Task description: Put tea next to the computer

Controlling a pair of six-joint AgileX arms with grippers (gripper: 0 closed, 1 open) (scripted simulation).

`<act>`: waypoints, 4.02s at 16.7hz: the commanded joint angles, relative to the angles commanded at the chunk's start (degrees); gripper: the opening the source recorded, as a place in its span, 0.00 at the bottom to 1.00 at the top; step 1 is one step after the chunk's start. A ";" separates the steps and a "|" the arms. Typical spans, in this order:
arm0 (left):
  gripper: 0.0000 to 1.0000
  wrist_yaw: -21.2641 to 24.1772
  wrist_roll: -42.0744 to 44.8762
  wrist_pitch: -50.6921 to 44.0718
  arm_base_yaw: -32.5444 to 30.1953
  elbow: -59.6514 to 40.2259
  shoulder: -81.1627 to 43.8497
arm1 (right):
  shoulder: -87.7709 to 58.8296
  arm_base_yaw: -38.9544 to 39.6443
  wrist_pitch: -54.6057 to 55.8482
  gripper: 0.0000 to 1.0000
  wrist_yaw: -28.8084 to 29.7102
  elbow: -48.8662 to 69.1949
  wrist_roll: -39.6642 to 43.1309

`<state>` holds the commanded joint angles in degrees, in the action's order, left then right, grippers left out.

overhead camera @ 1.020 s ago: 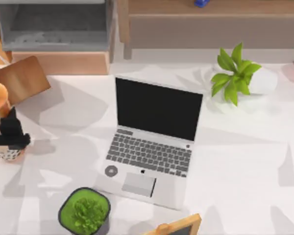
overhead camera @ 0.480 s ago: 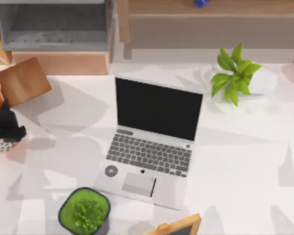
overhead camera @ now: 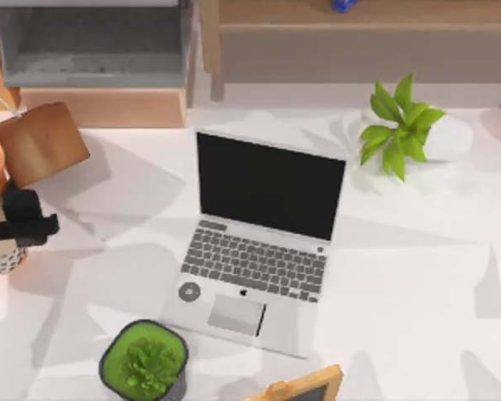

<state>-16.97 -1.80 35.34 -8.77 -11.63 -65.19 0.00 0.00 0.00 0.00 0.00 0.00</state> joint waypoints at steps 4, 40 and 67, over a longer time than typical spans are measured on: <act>0.00 -10.24 -3.34 -8.36 -8.70 -3.39 0.00 | 0.00 0.00 0.00 1.00 0.00 0.00 0.00; 0.00 -49.23 -37.23 -36.85 -64.96 -70.91 -57.08 | 0.00 0.00 0.00 1.00 0.00 0.00 0.00; 0.15 -49.24 -37.29 -31.11 -65.25 -68.59 -60.43 | 0.00 0.00 0.00 1.00 0.00 0.00 0.00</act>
<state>-66.20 -39.09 4.24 -74.02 -80.22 -125.61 0.00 0.00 0.00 0.00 0.00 0.00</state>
